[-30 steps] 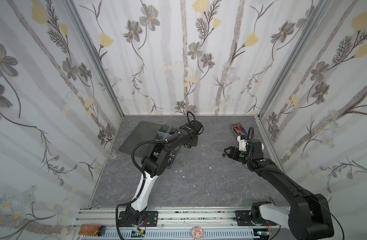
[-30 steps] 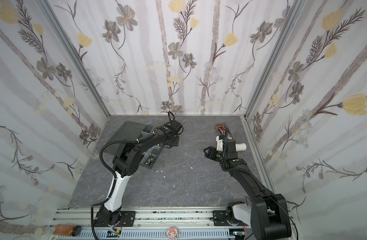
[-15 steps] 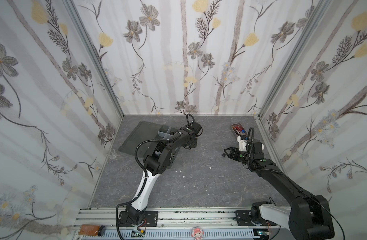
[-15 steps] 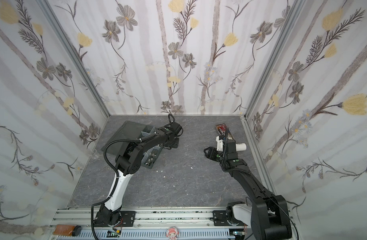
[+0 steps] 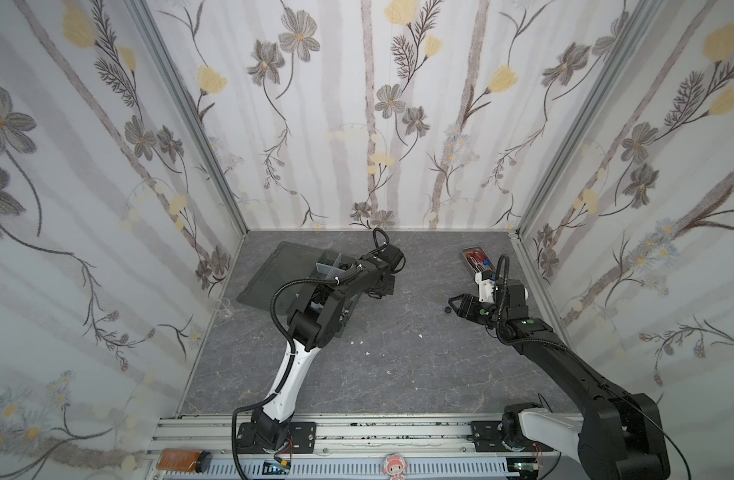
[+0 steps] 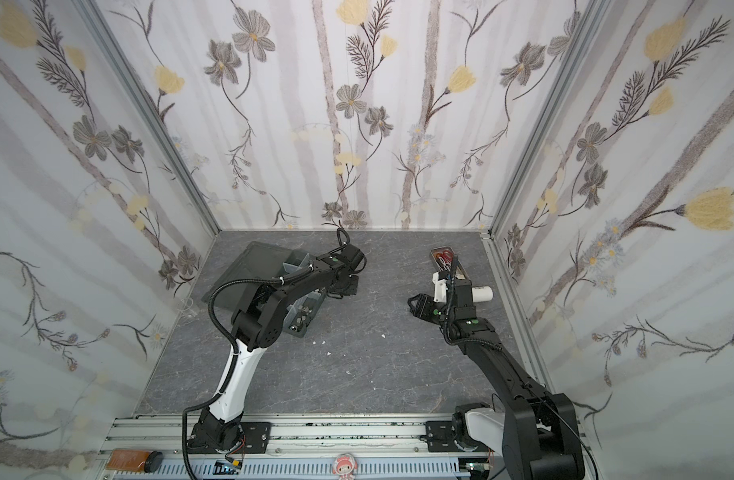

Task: Sort the screws and nuts into containers
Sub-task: 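Lift the black nut and carry it over the box compartment with the left gripper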

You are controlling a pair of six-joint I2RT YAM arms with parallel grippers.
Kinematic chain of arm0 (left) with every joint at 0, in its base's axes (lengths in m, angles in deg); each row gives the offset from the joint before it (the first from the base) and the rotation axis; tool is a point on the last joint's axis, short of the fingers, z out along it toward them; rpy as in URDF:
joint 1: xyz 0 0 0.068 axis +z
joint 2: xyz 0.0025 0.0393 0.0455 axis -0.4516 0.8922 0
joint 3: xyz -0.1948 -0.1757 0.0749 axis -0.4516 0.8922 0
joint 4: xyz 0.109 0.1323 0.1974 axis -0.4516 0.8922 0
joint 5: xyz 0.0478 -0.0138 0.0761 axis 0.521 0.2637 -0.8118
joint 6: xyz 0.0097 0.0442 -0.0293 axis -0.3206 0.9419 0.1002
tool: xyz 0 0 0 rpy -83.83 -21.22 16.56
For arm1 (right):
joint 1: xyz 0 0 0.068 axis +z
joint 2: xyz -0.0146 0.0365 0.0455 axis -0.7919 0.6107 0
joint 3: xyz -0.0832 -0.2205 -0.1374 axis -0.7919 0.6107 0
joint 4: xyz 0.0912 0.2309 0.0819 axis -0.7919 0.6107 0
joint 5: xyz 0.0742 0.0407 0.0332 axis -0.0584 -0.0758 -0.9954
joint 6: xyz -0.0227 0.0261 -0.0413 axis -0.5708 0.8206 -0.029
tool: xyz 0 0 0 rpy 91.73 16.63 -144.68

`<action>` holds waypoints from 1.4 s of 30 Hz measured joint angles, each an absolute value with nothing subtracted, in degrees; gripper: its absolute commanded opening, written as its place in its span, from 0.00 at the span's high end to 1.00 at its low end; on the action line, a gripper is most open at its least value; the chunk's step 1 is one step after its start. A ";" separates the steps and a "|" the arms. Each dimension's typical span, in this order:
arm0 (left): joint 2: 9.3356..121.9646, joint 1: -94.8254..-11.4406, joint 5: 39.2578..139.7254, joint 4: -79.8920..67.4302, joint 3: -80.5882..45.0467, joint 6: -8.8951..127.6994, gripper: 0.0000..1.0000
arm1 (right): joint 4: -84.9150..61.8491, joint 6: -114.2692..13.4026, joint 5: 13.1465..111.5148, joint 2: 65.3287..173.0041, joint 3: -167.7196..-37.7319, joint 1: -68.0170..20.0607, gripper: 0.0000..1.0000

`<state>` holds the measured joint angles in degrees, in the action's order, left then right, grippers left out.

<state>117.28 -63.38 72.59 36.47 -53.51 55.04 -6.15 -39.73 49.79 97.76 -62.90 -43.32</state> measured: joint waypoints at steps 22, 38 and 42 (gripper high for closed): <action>94.25 -61.54 74.34 34.06 -34.50 53.90 0.90 | -4.66 -40.19 49.77 95.44 -62.90 -43.30 0.43; 74.03 -53.19 73.38 30.00 -10.43 48.92 0.89 | -5.40 -40.30 48.70 94.37 -61.20 -43.00 0.44; 71.82 -50.37 73.22 29.06 -6.46 47.85 0.89 | -6.39 -40.23 48.46 95.61 -60.96 -42.47 0.44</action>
